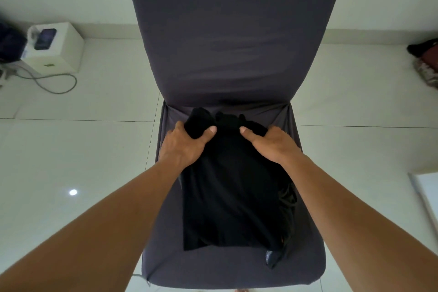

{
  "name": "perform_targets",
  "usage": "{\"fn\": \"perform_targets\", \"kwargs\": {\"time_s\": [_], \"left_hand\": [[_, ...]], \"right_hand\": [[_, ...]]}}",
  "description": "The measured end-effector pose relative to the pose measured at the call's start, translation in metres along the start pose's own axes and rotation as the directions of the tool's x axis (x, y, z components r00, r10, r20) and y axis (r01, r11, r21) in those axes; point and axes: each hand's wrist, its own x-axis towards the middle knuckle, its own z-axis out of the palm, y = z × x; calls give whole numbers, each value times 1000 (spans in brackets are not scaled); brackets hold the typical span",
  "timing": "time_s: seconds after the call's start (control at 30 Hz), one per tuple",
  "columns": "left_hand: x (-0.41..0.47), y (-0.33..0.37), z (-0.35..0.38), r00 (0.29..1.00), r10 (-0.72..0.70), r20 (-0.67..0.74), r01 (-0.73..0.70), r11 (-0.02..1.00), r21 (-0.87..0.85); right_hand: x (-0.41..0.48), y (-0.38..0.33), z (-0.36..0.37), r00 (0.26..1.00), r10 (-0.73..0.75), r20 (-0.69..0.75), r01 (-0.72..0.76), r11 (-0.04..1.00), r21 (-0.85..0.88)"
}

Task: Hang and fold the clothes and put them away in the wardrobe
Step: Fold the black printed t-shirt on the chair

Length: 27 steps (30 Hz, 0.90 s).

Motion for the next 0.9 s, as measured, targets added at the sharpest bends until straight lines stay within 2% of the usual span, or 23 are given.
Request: {"fn": "perform_targets", "kwargs": {"time_s": [0.07,0.13,0.27,0.4,0.5,0.63,0.7,0.73,0.77,0.8,0.9], "left_hand": [[-2,-1,1,1000,11,15,-11,1000,27],[-4,2,0,997,24,-80,-19,998,55],[-9,9,0,969,60,-241,-65,998,-13],[-12,13,-1,961,41,-273,-106,968,-227],[-11,17,-2,962,39,-269,-105,966,-236],[-12,23,-3,975,-42,-219,15,992,-123],[-16,26,-3,952,58,-302,-29,995,98],[-19,28,-1,926,160,-342,-113,982,153],[-21,32,2,911,247,-331,-208,967,148],[-24,36,5,920,291,-264,-279,957,83],[-31,49,13,964,264,31,-255,952,-167]], "right_hand": [[2,-1,-4,999,-45,21,43,995,90],[7,0,-8,997,-78,3,77,988,136],[6,-2,-11,988,-139,-68,148,977,156],[3,-8,-12,995,-87,42,72,959,274],[7,-11,-16,996,-69,63,51,964,260],[9,-14,-20,996,-85,17,77,959,271],[6,-12,-20,995,-96,29,82,944,319],[4,-10,-20,995,-95,40,75,929,362],[3,-9,-21,995,-89,50,61,908,415],[2,-7,-23,995,-77,59,40,882,470],[2,-2,-31,989,-23,146,-75,776,627]]}}
